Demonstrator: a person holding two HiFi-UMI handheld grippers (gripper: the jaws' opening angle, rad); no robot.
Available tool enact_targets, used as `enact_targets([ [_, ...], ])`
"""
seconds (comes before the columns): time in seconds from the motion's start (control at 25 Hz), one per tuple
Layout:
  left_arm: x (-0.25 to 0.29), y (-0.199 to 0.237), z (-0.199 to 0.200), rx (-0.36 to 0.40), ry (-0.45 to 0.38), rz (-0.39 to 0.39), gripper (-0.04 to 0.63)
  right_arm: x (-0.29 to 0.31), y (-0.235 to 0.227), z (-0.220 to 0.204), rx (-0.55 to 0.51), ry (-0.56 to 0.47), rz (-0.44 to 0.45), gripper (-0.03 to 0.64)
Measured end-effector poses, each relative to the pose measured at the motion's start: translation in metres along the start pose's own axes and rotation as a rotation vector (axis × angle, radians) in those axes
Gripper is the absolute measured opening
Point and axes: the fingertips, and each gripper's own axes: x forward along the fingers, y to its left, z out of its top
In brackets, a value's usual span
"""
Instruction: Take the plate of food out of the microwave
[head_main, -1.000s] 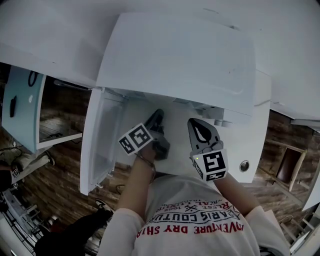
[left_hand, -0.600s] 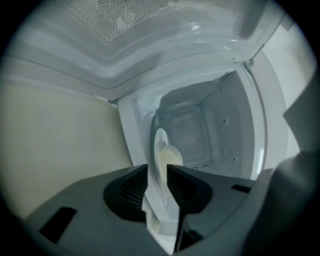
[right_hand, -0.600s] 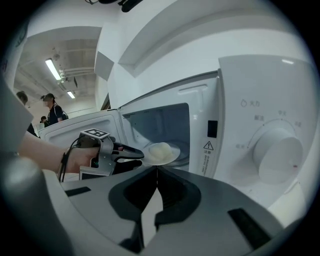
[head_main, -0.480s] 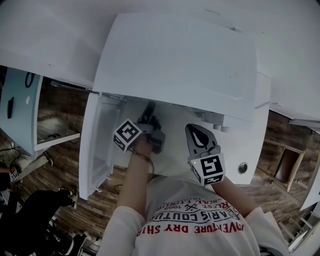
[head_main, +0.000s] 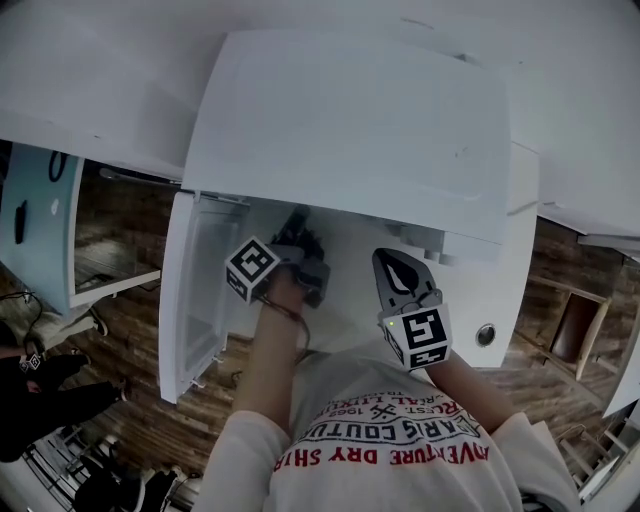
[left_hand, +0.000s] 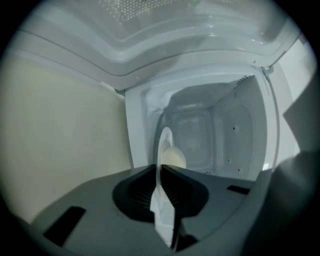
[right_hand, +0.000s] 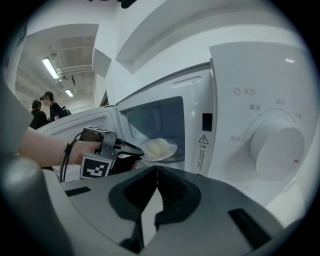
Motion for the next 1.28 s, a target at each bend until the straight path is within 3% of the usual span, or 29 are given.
enact_targets([
  [0.52,-0.02,-0.019,-0.006,0.052,-0.008,-0.09,0.017,-0.008,0.014,0.002,0.002,-0.02,0.019,0.012],
  [0.84,-0.044,-0.021,-0.012,-0.032,-0.021,-0.204,0.018,-0.019,0.016,-0.003,0.013,-0.027,-0.002,0.012],
  [0.96,-0.053,-0.027,-0.016,-0.047,-0.007,-0.249,0.018,-0.025,0.017,-0.005,0.014,-0.027,-0.018,0.012],
  [1.28,-0.089,-0.053,-0.04,0.009,0.072,-0.334,0.018,-0.043,0.014,-0.001,0.017,-0.056,-0.081,0.012],
])
